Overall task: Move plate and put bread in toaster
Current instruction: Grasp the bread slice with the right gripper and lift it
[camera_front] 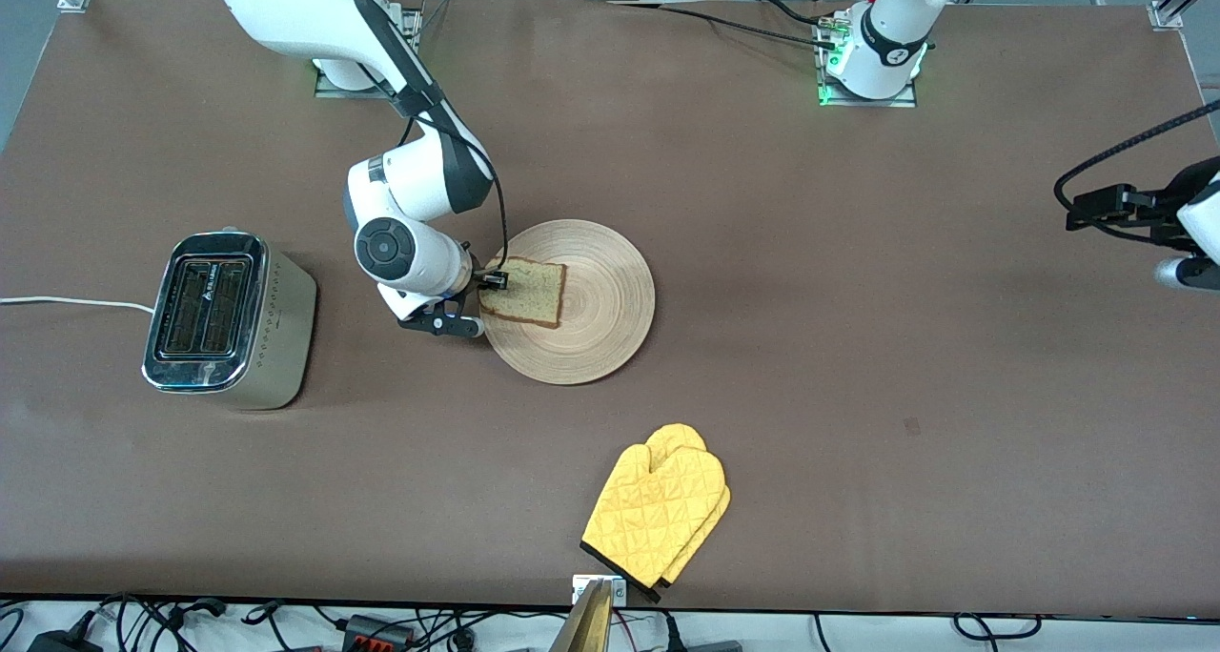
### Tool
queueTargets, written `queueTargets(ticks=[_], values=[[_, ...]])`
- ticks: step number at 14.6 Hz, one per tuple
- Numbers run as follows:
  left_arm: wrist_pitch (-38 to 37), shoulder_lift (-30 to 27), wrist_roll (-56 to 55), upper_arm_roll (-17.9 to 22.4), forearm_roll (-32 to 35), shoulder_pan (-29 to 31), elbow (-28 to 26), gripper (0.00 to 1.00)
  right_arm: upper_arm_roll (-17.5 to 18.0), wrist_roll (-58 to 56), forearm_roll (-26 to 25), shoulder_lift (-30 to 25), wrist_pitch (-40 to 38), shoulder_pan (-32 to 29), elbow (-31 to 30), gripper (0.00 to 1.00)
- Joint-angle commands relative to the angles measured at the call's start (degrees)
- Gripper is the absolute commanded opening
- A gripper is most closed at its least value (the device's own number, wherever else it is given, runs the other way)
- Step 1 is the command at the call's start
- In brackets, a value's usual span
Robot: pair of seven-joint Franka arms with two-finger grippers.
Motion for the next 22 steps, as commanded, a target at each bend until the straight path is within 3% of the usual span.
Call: queueTargets(ticks=[1, 5, 11, 14, 16, 22], values=[[3.9, -6.0, -6.2, -0.2, -0.8, 0.6, -7.9, 1.00, 0.0, -0.4, 0.7, -0.1, -0.9, -0.4, 0.4, 0.29], [17.7, -14.8, -7.2, -0.3, -1.5, 0.7, -22.1, 1.00, 0.0, -0.7, 0.3, -0.1, -0.9, -0.4, 0.6, 0.01], [18.6, -15.1, -7.4, -2.6, -3.4, -0.7, -20.9, 1.00, -1.1, -1.9, -0.3, -3.3, -3.4, -0.4, 2.5, 0.00], [18.6, -14.8, -7.4, -2.4, -6.4, -0.5, -20.9, 1.00, -3.5, -1.9, -3.1, -5.2, -15.9, -0.3, 10.1, 0.00], [18.0, -14.8, -7.3, -2.4, -6.5, -0.5, -20.9, 1.00, -5.0, -2.9, -8.0, -5.8, -26.1, -0.4, 16.1, 0.00], [16.3, -14.8, -7.1, -1.7, -6.7, 0.5, -20.9, 1.00, -10.8, -15.1, -21.1, -6.6, -45.6, -0.4, 28.0, 0.00]])
